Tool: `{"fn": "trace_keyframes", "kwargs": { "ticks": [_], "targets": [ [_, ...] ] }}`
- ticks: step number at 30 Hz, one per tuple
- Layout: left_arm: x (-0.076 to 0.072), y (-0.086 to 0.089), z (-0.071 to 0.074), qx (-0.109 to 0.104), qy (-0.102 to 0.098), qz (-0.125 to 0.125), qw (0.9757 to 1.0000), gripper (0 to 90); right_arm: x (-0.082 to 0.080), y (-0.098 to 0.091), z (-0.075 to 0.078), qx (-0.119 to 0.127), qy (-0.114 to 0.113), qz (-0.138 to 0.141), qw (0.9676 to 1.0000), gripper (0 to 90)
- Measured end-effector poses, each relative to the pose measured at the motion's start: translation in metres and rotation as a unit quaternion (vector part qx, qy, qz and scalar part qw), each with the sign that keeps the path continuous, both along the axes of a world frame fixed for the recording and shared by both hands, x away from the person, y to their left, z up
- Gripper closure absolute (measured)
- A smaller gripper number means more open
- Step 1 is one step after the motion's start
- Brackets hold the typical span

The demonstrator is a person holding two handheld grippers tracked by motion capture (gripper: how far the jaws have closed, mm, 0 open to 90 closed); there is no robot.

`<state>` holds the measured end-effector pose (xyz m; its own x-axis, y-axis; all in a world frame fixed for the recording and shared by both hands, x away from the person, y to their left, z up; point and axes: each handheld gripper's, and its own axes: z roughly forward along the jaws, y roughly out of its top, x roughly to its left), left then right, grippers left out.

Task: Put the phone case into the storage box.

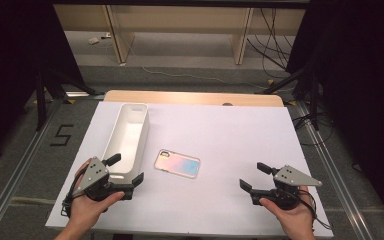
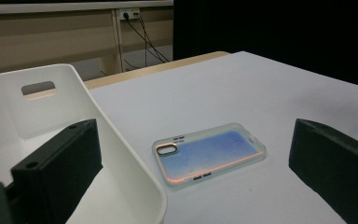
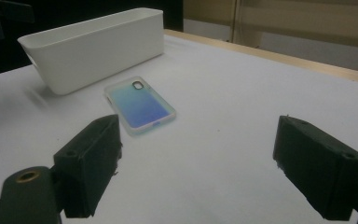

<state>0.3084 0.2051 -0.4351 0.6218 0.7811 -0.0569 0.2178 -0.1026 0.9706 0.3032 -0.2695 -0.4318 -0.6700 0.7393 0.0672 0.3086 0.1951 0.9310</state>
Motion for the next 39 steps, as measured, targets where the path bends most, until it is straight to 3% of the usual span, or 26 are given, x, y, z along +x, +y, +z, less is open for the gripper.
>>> {"fn": "trace_keyframes", "kwargs": {
  "ticks": [8, 13, 14, 15, 17, 21, 30, 39],
  "targets": [
    [-0.001, 0.0, 0.0, -0.001, 0.001, 0.001, 1.0, 2.1, 0.001, 0.003, -0.001, 0.005, -0.003, 0.012, 0.9999, 23.8],
    [-0.002, 0.0, 0.0, -0.001, 0.001, -0.002, 1.0, 2.6, 0.0, 0.003, 0.001, -0.004, -0.002, 0.016, 0.9999, 33.7],
    [-0.002, 0.0, 0.0, 0.001, -0.001, -0.005, 1.0, 2.9, 0.002, 0.004, 0.002, -0.007, -0.005, 0.028, 0.9996, 50.1],
    [-0.002, 0.0, 0.0, 0.001, -0.001, -0.005, 1.0, 3.0, 0.003, 0.005, 0.003, -0.013, -0.011, 0.03, 0.9994, 55.9],
    [-0.003, 0.001, -0.001, 0.004, -0.001, -0.01, 0.9999, 3.7, 0.006, 0.008, 0.009, -0.048, -0.028, 0.033, 0.9979, 69.8],
    [-0.004, 0.0, 0.0, 0.002, -0.004, -0.011, 0.9999, 4.5, 0.013, 0.018, 0.013, -0.074, -0.024, 0.038, 0.9963, 89.2],
    [-0.004, 0.0, 0.0, 0.005, -0.002, -0.012, 0.9999, 4.7, 0.051, 0.049, 0.013, -0.091, 0.002, 0.066, 0.9937, 90.0],
    [-0.004, 0.0, 0.0, 0.002, -0.001, -0.015, 0.9999, 5.3, 0.104, 0.092, -0.001, -0.118, 0.046, 0.088, 0.988, 90.0]
  ]
}}
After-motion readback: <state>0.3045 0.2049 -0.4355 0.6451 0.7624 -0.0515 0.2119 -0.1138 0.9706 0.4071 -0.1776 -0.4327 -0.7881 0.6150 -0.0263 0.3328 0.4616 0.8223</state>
